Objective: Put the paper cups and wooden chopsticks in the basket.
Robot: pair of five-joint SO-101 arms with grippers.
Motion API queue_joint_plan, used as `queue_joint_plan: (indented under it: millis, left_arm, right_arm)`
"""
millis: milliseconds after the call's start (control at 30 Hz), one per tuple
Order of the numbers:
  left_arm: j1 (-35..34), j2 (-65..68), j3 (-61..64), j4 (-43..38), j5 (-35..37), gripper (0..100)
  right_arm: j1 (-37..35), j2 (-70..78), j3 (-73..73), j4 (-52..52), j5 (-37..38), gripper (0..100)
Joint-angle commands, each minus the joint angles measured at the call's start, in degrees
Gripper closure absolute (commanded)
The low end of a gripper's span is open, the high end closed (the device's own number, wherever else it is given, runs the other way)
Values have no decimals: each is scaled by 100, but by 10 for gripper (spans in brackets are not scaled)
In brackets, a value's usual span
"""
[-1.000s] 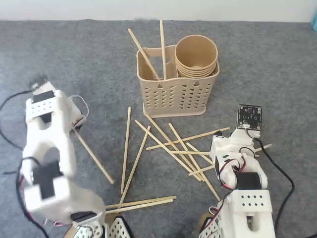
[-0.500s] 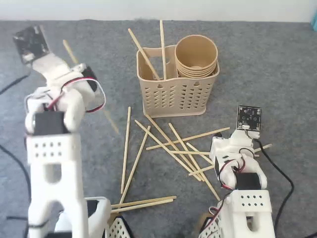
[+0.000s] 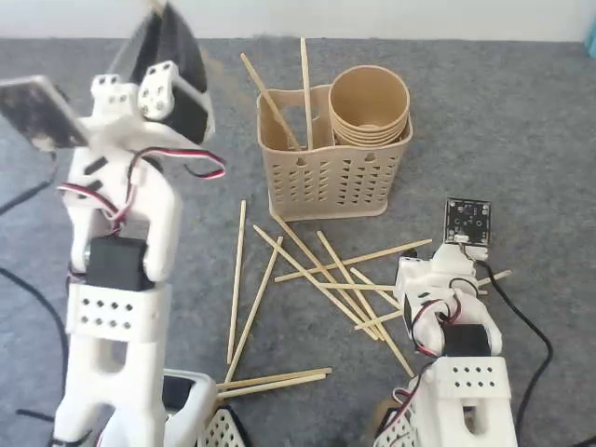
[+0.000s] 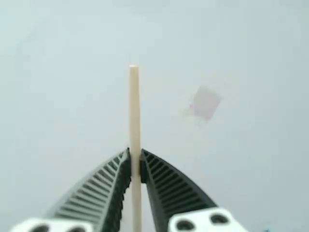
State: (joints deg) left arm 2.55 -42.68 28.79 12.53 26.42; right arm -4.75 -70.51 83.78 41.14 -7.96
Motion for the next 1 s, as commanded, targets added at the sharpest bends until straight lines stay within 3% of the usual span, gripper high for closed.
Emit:
queue_joint_plan:
  millis: [0,100,267,400,600,900,967]
  left_arm:
    - [448,-158,391,-1582,-18,988]
    - [774,-44,989,-2602,-246,988]
    - [870,818,1191,-2769,-1257,988]
    - [756,1371,1235,-3095,-1292,988]
    - [747,1477,1402,-2620,-1327,988]
    - [703,1477,1895,-2576,-1327,988]
    - [677,1477,1833,-2224,-1336,988]
  right_arm:
    - [66,-127,-53,-119,88,859]
    - [66,-127,-53,-119,88,859]
    - [66,-127,-53,-119,88,859]
    - [66,-127,-53,-119,88,859]
    - [66,-127,-53,-119,88,859]
    - [66,-127,-53,-119,97,859]
    - [66,-127,-53,-119,97,859]
